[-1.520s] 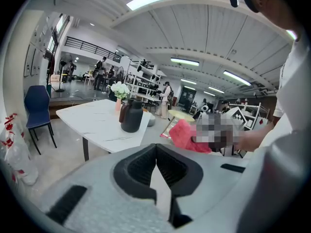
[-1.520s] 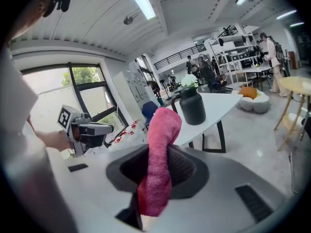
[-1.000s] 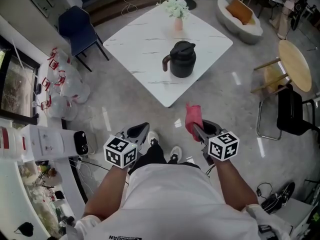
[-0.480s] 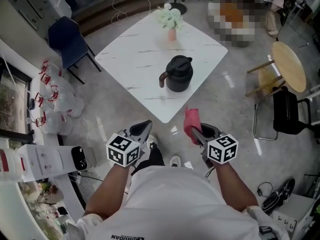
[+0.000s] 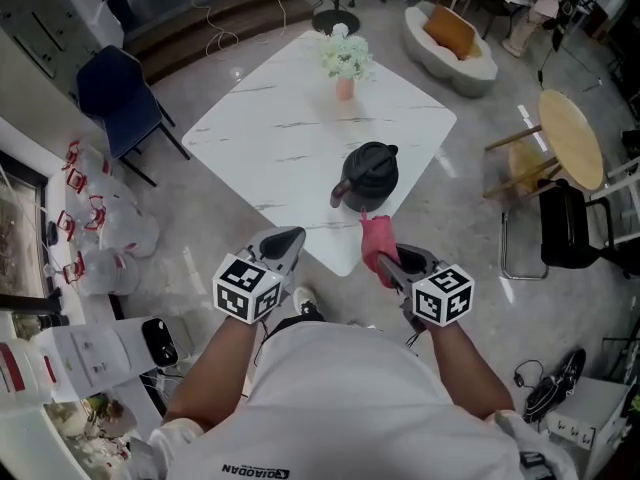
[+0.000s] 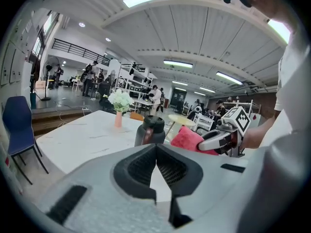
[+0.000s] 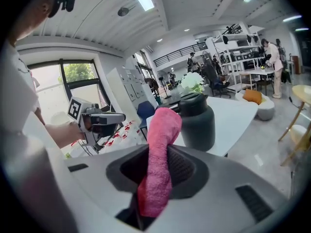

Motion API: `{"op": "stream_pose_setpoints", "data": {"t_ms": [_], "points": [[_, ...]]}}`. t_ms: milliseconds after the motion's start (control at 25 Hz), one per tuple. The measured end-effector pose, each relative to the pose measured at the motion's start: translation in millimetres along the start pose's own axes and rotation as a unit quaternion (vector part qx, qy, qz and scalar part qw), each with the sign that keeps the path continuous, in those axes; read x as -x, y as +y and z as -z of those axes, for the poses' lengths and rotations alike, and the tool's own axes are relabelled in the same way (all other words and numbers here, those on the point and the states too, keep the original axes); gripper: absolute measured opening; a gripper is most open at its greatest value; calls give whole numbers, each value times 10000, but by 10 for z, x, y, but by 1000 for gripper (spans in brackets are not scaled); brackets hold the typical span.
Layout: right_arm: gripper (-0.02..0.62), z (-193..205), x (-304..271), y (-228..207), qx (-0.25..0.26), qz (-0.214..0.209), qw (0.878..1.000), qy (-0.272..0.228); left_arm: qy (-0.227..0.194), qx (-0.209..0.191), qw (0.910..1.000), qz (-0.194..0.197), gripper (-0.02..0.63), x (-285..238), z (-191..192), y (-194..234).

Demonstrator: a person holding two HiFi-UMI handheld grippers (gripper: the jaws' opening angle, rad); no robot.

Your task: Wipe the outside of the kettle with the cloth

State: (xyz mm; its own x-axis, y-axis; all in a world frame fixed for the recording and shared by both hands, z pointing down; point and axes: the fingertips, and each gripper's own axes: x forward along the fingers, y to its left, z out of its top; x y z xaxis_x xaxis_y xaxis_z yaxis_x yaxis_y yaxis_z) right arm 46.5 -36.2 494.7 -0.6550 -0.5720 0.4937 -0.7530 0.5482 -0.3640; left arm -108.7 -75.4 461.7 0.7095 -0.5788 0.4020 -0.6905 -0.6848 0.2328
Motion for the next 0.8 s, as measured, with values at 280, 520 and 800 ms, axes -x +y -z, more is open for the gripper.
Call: {"op": "stream_pose_setpoints", "data": {"t_ms": [280, 520, 800], "points": [[104, -150, -335, 182, 175, 98, 9998, -41, -51, -293, 9987, 412, 0, -50, -113, 390], [104, -526, -189, 312, 109, 87, 9973, -717, 28, -405, 9971, 637, 0, -123, -132, 519], [104, -1236, -10, 133, 342, 271, 9938, -1018, 90, -663, 9954, 683, 9, -297, -211, 498]]}}
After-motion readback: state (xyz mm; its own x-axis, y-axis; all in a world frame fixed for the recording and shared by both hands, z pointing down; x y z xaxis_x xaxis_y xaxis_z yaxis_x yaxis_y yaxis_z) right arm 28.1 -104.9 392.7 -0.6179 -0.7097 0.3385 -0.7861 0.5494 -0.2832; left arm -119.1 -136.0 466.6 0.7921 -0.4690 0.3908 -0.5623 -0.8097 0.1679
